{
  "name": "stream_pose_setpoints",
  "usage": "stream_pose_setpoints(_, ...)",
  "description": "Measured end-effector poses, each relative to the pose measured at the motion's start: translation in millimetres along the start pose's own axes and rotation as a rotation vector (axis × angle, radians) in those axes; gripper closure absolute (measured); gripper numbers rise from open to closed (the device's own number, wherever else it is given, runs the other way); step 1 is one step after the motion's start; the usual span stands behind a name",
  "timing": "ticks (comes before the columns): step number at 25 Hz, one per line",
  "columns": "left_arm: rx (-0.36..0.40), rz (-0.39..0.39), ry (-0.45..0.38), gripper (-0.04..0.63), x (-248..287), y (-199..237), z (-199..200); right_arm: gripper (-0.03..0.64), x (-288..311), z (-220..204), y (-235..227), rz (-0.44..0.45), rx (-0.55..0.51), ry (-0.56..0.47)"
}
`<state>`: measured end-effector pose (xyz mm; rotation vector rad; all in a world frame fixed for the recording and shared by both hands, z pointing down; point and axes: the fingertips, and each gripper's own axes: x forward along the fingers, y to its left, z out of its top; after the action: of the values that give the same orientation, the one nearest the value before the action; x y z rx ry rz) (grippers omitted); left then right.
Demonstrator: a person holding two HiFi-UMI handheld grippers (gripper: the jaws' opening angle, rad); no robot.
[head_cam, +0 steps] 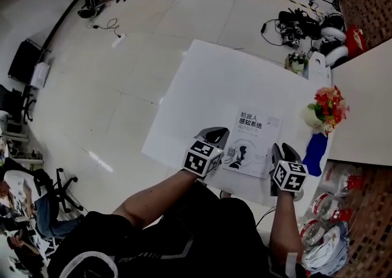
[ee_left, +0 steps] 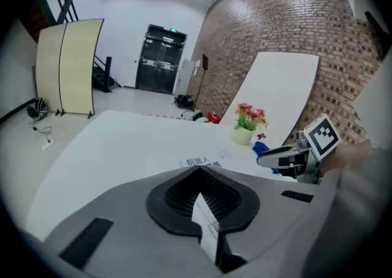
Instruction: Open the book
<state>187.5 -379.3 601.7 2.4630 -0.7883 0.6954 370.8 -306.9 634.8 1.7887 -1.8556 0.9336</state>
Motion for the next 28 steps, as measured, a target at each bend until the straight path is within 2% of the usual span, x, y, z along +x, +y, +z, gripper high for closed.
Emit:
stream_pose_setpoints(5, -0.019, -0.027, 0.094, 0.598, 24.2, 8.3, -28.6, 0.514, 21.4, -32.9, -5.8, -0.001, 0.047, 0.098)
stream_pose_setpoints(11, -0.054, -0.049, 0.155, 0.598, 38.7, 10.0, -51.4, 0.514, 34.1, -48.3, -12.3, -0.019, 0.11, 0.124)
stream_pose_setpoints(21, -0.011, -0.072, 0.176, 0.598, 40.9, 4.1, -56.2, 0.518, 39.2, -51.2, -13.6, -0.008, 0.189, 0.154)
stream_pose_setpoints(28, 0.005, -0.067, 0.169, 0.598, 35.2, -0.1, -55.7, 0.581, 32.9, -47.5, -20.7, -0.117, 0.203, 0.136)
